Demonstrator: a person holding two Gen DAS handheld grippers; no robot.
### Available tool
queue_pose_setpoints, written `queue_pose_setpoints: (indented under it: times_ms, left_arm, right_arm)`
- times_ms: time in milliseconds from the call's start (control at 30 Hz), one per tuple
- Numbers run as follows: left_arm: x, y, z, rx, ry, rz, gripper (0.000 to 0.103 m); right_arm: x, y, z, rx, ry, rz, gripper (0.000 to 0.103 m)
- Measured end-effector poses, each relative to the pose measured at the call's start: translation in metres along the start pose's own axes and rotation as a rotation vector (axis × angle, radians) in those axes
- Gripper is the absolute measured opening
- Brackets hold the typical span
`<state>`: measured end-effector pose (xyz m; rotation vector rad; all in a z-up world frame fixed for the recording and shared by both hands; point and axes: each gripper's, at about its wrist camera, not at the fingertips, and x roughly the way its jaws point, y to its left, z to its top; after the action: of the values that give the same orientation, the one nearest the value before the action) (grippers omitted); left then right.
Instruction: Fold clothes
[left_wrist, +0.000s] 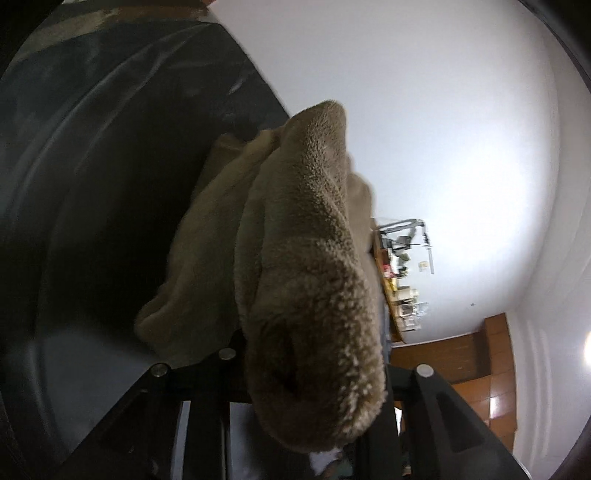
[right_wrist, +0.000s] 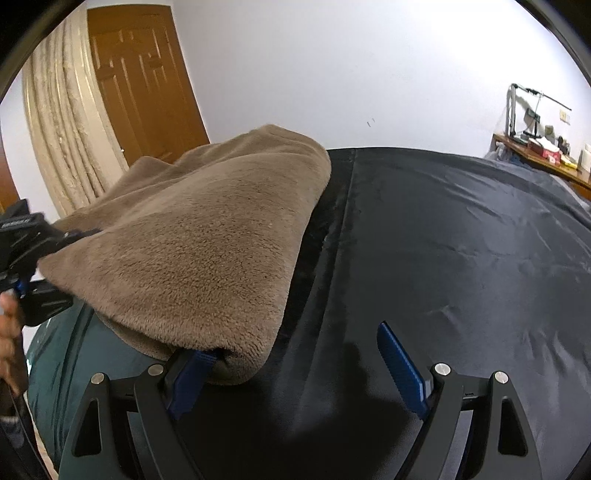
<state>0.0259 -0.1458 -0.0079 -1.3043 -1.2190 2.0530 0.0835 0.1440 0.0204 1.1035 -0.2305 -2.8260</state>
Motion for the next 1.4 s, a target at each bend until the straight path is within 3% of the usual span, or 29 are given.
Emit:
queue_pose_setpoints:
  times_ms: [133, 267, 367, 567, 633, 733, 833, 867, 1033, 1100, 1133, 1233, 1333, 1400]
  left_arm:
    - [0.011, 0.028, 0.001, -0.06, 0.019, -0.044, 0.031]
    - [0.011, 0.027, 0.008, -0.038, 0.038, -0.066, 0.033]
    - [0.009, 0.027, 0.011, -0.032, 0.041, -0.079, 0.035]
    - [0.006, 0.027, 0.017, -0.019, 0.047, -0.103, 0.036]
    - [0.005, 0.027, 0.019, -0.014, 0.049, -0.111, 0.036]
    - [0.003, 0.028, 0.022, -0.014, 0.061, -0.118, 0.036]
    - [0.001, 0.029, 0.025, -0.015, 0.077, -0.125, 0.037]
    - [0.001, 0.029, 0.026, -0.016, 0.083, -0.127, 0.038]
    - [-0.005, 0.021, 0.031, 0.0, 0.099, -0.101, 0.043]
    - [-0.013, 0.012, 0.032, 0.027, 0.075, -0.069, 0.051]
    - [-0.018, 0.007, 0.033, 0.041, 0.055, -0.053, 0.054]
    - [-0.044, -0.005, 0.037, 0.071, -0.069, -0.006, 0.078]
    - [-0.071, -0.015, 0.045, 0.076, -0.187, 0.051, 0.081]
    - [-0.078, -0.027, 0.051, 0.086, -0.196, 0.03, 0.081]
  right_arm:
    - [-0.001, 0.002, -0.001, -0.014, 0.001, -0.008, 0.088]
    - [-0.008, 0.006, -0.005, -0.061, -0.014, -0.053, 0.088]
    - [-0.035, 0.017, -0.01, -0.137, -0.088, -0.065, 0.088]
    - [-0.083, 0.05, 0.015, -0.198, -0.304, 0.033, 0.088]
    - [-0.075, 0.074, 0.029, -0.258, -0.325, 0.016, 0.088]
    - [-0.04, 0.104, 0.036, -0.333, -0.256, -0.008, 0.088]
    - [0.015, 0.12, 0.027, -0.399, -0.058, -0.011, 0.088]
    - [0.025, 0.121, 0.022, -0.409, -0.034, -0.016, 0.092]
    - [0.026, 0.108, 0.019, -0.35, -0.047, 0.056, 0.094]
    - [0.028, 0.107, 0.021, -0.338, -0.049, 0.071, 0.094]
    - [0.029, 0.106, 0.021, -0.332, -0.05, 0.077, 0.094]
    - [0.027, 0.106, 0.02, -0.325, -0.052, 0.084, 0.095]
    - [0.029, 0.105, 0.023, -0.322, -0.053, 0.091, 0.097]
    - [0.033, 0.104, 0.025, -0.321, -0.055, 0.095, 0.098]
